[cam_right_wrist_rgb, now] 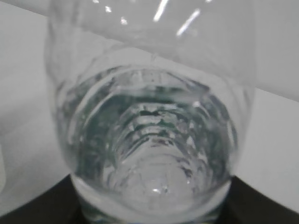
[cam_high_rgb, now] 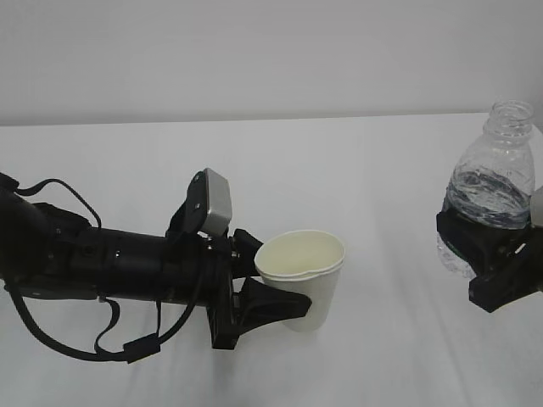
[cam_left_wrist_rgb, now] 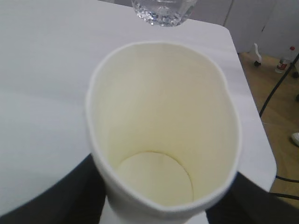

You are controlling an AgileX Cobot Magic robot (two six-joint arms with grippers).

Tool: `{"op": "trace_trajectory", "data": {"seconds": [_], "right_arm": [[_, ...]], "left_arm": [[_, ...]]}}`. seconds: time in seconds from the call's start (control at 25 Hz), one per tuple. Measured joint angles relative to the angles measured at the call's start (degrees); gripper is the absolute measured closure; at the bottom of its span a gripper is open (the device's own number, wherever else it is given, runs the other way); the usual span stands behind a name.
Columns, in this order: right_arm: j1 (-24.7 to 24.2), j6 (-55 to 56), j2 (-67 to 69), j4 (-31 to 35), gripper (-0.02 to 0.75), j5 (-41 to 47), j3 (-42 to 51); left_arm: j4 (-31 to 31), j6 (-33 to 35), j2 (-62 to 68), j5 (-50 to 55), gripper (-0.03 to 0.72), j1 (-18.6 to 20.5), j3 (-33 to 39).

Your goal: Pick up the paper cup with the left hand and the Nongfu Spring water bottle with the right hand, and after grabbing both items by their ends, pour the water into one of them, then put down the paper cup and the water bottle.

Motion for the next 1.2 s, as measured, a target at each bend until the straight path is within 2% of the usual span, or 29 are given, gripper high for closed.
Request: {"op": "trace_trajectory", "data": {"seconds": [0.8,1.04,1.2], "right_arm": [[0.0,0.0,-0.11,-1.14,0.346,2.25,-3.83],[0.0,0.0,-0.11,-1.23,0.346,8.81,-6.5],[0.0,-1.5,-0.11,-1.23,0.346,10.12,-7.21]], "left_arm": [[0.03,-2.14,0.0,-0.1,0.258,0.0,0.0],[-1.14,-2.81,0.0,-0.49,0.258,0.0,0.0],[-1.82,-2.9,0.0,-0.57,0.258,0.0,-0.59]]}}
